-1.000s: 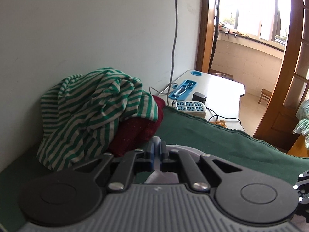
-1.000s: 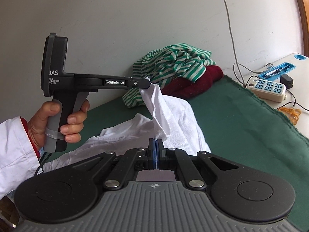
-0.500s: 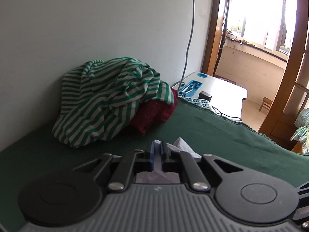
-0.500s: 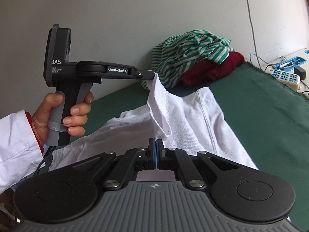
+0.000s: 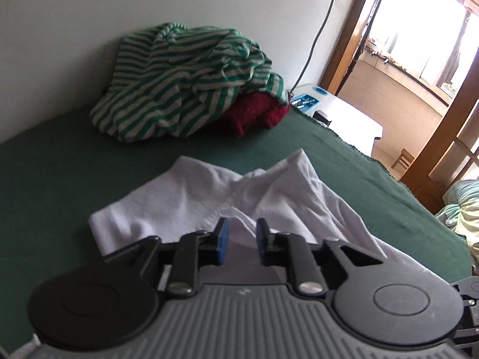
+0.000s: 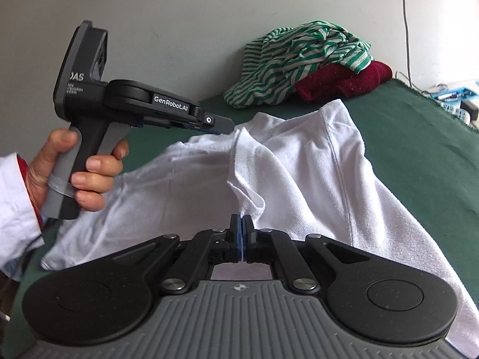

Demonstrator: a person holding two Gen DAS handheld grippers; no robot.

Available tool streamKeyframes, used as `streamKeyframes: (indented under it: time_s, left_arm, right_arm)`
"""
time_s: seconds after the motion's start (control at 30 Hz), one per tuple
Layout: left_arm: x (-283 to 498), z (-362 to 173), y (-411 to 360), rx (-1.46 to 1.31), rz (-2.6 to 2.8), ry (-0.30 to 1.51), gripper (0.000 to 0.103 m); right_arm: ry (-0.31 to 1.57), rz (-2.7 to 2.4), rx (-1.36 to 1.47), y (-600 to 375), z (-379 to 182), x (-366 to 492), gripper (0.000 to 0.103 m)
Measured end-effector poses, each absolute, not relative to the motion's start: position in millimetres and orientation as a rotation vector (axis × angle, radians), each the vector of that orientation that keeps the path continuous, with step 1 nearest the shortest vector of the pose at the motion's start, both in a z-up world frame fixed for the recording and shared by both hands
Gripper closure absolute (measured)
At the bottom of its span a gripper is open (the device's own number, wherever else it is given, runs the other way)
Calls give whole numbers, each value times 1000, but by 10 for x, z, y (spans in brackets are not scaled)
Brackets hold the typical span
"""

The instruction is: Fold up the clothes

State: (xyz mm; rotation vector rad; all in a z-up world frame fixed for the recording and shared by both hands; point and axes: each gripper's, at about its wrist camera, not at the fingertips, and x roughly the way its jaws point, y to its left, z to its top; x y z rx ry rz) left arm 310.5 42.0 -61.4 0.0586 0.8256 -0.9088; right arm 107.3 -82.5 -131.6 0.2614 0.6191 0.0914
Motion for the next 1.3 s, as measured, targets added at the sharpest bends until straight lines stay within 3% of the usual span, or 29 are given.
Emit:
streamKeyframes:
  time_s: [0.07,0.2,0.23,0.3,0.33,0.37,0.63,0.9,1.03,1.2,1.3]
  left_arm:
    - [3143,-682,409,4,-898,874,53]
    - [3216,-785,357,-72,-861,942,47]
    - [3234,-809,334,-86,-854,958,49]
    - [3248,-841,236,-66,-838,971,65]
    - [3247,-849,191,-53,-832,968,90]
    - [3246,-857,147,-39,-825,966,103]
    - [3053,-496,500,-131,-802,803,103]
    - [3084,-800,512,-41,-743,836,103]
    - [3073,-941,428,19,-716,859,103]
    - [3043,-930,399,46,-715,853,103]
    - [3058,-933,411,34,-714,860,103]
  right_arm:
    - [620,83,229,-794,-1328,1077,102]
    - [615,77,199,-768,-1325,1081,102]
    - [616,75,197,-767,-1330,1086,103]
    - [619,72,193,-767,-1341,1096,103]
    - [616,69,188,-761,-1338,1093,103]
    - [613,66,184,-756,-1336,1089,103]
    - [567,108,130,-655,-1203,989,103]
    - [629,133,106,-474,-1452,1106,103]
    - [696,178,167,-587,-1487,1105,91]
    - [639,165,362,-1459,-1033,222,89]
    - [717,-15,390,-2129,-800,-630,85]
